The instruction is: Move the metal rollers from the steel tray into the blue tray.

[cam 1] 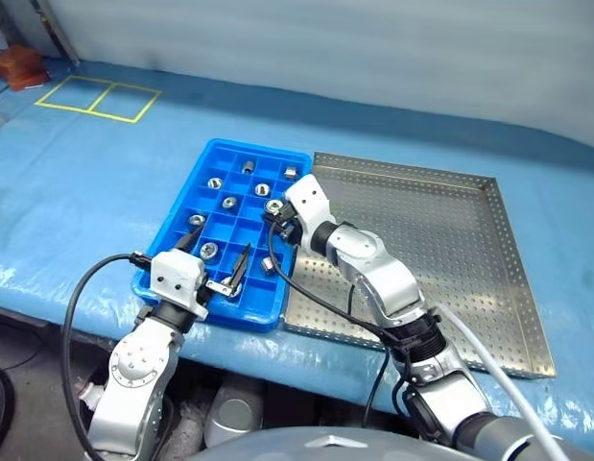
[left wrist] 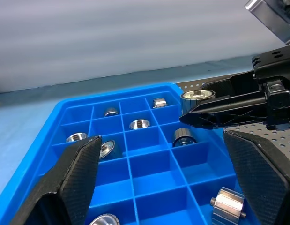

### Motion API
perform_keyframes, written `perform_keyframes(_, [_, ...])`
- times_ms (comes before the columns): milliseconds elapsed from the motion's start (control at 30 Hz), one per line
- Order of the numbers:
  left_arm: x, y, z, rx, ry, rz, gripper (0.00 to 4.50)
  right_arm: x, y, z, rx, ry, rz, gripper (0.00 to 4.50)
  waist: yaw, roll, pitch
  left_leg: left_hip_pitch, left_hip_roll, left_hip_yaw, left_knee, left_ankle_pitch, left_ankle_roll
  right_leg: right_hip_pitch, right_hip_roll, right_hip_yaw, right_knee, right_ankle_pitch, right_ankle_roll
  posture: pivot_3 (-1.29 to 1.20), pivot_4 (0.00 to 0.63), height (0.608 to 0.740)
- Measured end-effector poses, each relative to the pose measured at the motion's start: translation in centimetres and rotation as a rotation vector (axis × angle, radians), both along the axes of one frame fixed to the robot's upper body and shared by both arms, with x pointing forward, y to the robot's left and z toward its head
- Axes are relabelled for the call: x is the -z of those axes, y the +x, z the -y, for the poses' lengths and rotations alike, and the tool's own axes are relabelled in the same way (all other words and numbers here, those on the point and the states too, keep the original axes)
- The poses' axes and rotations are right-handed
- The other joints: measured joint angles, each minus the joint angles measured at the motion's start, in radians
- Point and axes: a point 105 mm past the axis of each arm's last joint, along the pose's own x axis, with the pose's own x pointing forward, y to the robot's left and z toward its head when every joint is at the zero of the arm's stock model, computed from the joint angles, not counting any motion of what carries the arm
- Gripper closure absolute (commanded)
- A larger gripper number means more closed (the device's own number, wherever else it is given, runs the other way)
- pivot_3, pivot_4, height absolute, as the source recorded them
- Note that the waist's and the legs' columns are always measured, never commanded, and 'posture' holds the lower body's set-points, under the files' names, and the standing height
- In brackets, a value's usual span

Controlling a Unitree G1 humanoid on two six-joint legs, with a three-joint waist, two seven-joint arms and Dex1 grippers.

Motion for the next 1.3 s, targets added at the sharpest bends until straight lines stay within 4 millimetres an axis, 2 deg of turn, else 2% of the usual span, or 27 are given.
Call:
perform_keyframes(333, [0.0, -0.2, 0.4, 0.023, -0.001, 0.005, 0.0, 1.1, 0.2, -0.9, -0.017, 0.013, -0.044, 2.71, 0.101, 0.0, 0.0, -0.001, 0.003, 0.001, 0.0, -0.001, -0.002, -0.002, 0.001, -0.003, 0.0, -0.002, -0.003, 0.56, 0.15, 0.74])
perform_keyframes(567, [0.1, -0.3, 0.6, 0.033, -0.004, -0.001, 0.0, 1.6, 0.4, -0.5, -0.006, 0.002, -0.054, 2.71, 0.155, 0.0, 0.0, -0.003, 0.005, 0.001, 0.0, -0.003, -0.005, -0.003, 0.004, -0.004, 0.0, -0.003, -0.004, 0.56, 0.15, 0.74])
perform_keyframes(900, [0.0, -0.3, 1.1, 0.066, -0.011, 0.0, 0.0, 3.0, 0.5, 1.5, 0.049, -0.025, -0.081, 2.71, 0.193, 0.0, -0.001, -0.014, 0.005, 0.0, 0.002, -0.003, -0.005, -0.014, 0.004, -0.004, 0.001, -0.002, -0.004, 0.51, 0.15, 0.74])
perform_keyframes(1100, [-0.3, -0.2, 1.5, 0.088, -0.011, 0.013, 0.0, 3.1, 0.4, 1.8, 0.057, -0.028, -0.08, 2.71, 0.202, 0.0, -0.001, -0.014, 0.005, 0.0, 0.003, -0.003, -0.005, -0.013, 0.004, -0.005, 0.002, -0.002, -0.004, 0.5, 0.15, 0.74])
perform_keyframes(1300, [-0.4, -0.2, 1.6, 0.105, -0.008, 0.019, 0.0, 3.2, 0.2, 1.9, 0.058, -0.026, -0.084, 0.71, 0.203, 0.0, -0.001, -0.014, 0.005, 0.0, 0.003, -0.003, -0.005, -0.013, 0.004, -0.005, 0.001, -0.002, -0.004, 0.48, 0.15, 0.74])
